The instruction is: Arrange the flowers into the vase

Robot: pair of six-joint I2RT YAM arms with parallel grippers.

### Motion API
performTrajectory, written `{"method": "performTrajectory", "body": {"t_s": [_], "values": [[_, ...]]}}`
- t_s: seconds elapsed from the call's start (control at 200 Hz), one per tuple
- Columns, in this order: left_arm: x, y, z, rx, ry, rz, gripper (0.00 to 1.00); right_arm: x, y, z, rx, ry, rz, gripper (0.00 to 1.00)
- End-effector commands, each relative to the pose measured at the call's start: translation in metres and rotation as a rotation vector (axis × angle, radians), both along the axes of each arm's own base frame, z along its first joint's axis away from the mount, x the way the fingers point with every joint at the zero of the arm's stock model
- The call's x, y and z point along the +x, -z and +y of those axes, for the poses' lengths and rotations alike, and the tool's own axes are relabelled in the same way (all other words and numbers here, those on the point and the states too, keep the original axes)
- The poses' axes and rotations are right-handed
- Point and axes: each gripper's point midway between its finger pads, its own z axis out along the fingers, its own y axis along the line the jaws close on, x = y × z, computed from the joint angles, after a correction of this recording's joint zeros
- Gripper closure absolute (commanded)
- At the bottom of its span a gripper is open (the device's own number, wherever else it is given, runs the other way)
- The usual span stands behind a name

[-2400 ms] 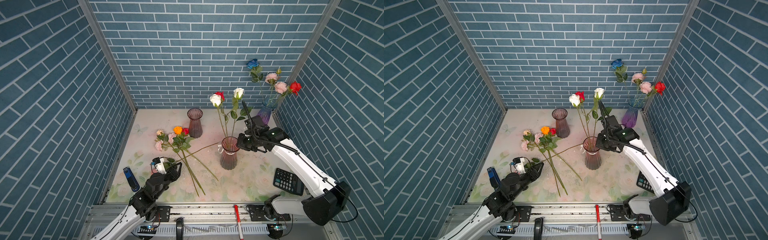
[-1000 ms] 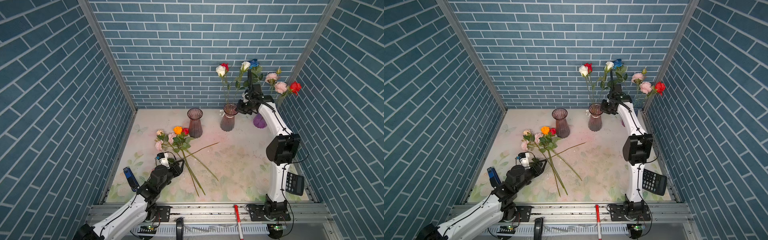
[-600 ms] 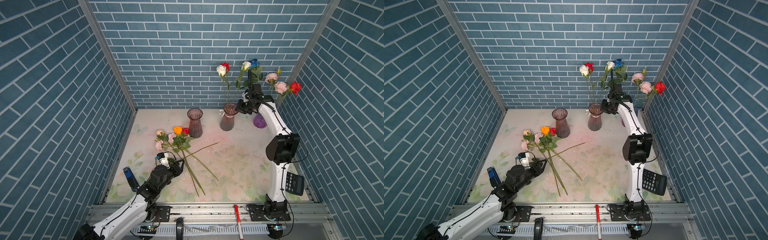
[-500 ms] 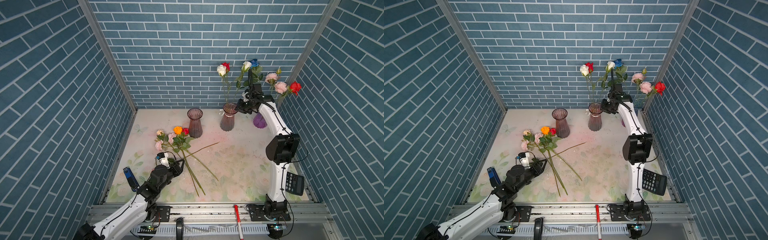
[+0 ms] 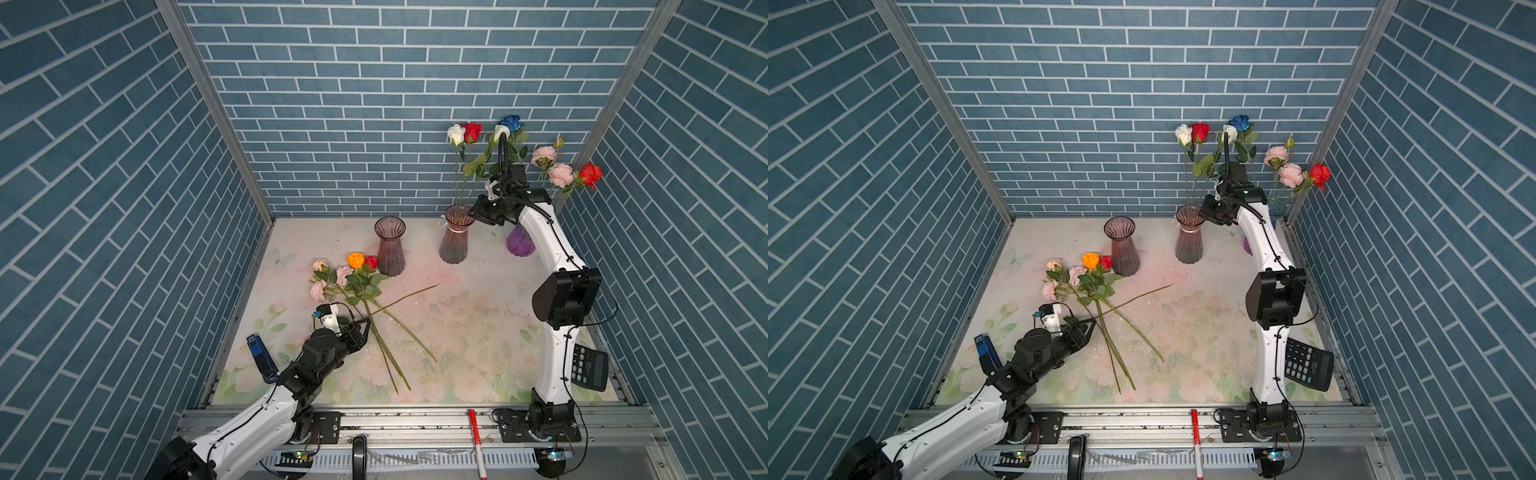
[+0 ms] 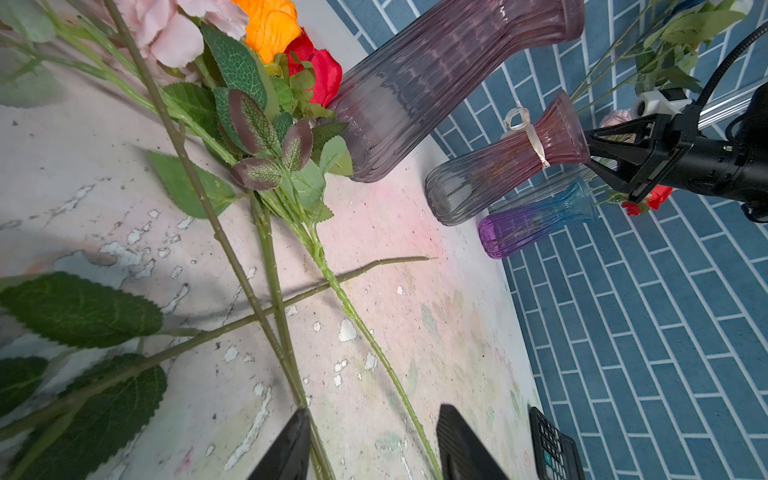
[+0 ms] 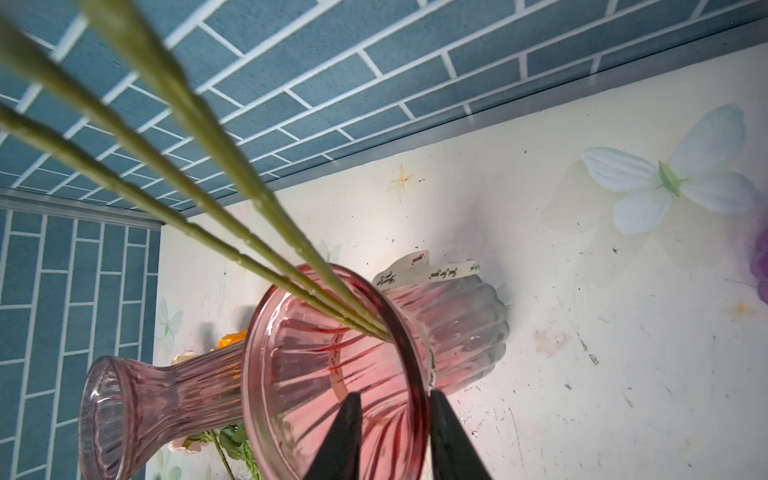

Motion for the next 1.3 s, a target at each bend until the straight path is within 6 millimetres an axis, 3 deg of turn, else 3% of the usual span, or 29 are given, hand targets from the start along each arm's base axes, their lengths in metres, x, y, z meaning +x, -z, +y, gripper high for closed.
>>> {"method": "performTrajectory", "body": {"t_s": [0.0, 0.205, 0.47, 0.605, 0.8, 1.045, 1.296], "values": [[0.005, -0.015, -0.002, -0.027, -0.001, -0.04, 0.49, -0.01, -0.021, 0.001, 0.016, -0.022, -0.029, 0.73], [0.006, -0.016, -0.003, -0.024, 0.002, -0.039, 0.49, -0.012, -0.019, 0.0, 0.018, -0.02, -0.021, 0.72], [0.006, -0.015, -0.004, -0.026, 0.004, -0.038, 0.49, -0.023, 0.008, 0.007, 0.062, -0.034, 0.048, 0.86], [0.006, -0.015, -0.004, -0.026, 0.004, -0.038, 0.49, -0.027, 0.01, 0.011, 0.076, -0.046, 0.053, 0.92], [0.006, -0.015, -0.004, -0.025, 0.005, -0.037, 0.49, -0.031, 0.009, 0.016, 0.079, -0.064, 0.056, 0.92], [0.006, -0.016, -0.003, -0.026, 0.003, -0.04, 0.49, -0.031, 0.002, 0.022, 0.084, -0.077, 0.046, 0.9], [0.005, -0.016, -0.002, -0.027, 0.0, -0.043, 0.5, -0.029, -0.007, 0.02, 0.074, -0.067, 0.03, 0.69]]}}
